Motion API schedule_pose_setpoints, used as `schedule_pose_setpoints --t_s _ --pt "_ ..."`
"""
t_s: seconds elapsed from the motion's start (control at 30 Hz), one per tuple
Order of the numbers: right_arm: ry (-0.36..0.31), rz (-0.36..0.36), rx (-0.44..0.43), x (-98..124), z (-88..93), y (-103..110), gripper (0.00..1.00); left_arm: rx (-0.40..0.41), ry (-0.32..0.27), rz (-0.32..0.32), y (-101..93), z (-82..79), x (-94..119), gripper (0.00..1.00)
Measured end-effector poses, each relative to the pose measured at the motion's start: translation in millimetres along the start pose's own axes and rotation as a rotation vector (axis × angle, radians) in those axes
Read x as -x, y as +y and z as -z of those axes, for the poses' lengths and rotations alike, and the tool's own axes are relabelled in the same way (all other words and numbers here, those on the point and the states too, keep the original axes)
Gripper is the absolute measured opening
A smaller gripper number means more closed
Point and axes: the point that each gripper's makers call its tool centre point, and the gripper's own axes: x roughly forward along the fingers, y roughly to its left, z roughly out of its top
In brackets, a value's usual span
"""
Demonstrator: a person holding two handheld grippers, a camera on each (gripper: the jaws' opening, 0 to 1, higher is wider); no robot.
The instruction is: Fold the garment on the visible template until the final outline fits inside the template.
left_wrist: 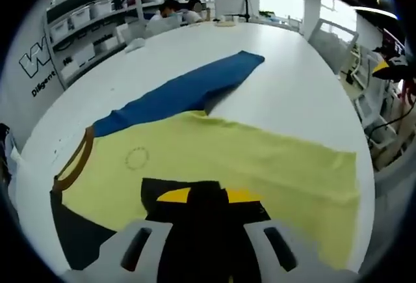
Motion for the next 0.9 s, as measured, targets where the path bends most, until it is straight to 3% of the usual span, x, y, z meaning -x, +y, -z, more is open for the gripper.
schedule_pose_setpoints --t_s 0.2,0.33,0.43,0.6,0.7,0.9 --pt "-0.002 -0.013 0.006 -5.3 -1.7 1.7 0.96 0.096 -0.017 0.037 -3.3 -2.0 15.0 0.04" --pt "-0.001 -0.029 0.015 -9.9 -2.1 3.9 0.96 0.121 -0.098 0.094 -15.5 -22.7 34.8 0.03" --pt "0.001 -0.039 0.022 -11.9 -1.6 4.7 0.96 0.129 -0.182 0.193 -36.6 -43.2 55.3 0.03" --pt "-0.005 -0.052 0.025 -13.7 -3.3 5.0 0.96 0.12 -0.214 0.23 -55.3 -51.9 79.3 0.03" --pt "-0.007 -0.06 0.033 -14.3 -3.7 5.3 0.97 0.078 -0.234 0.269 -70.6 -50.2 89.0 0.03" --pt "-0.002 -0.081 0.044 -17.0 -2.7 8.7 0.97 0.063 -0.222 0.256 -82.9 -33.6 96.2 0.03"
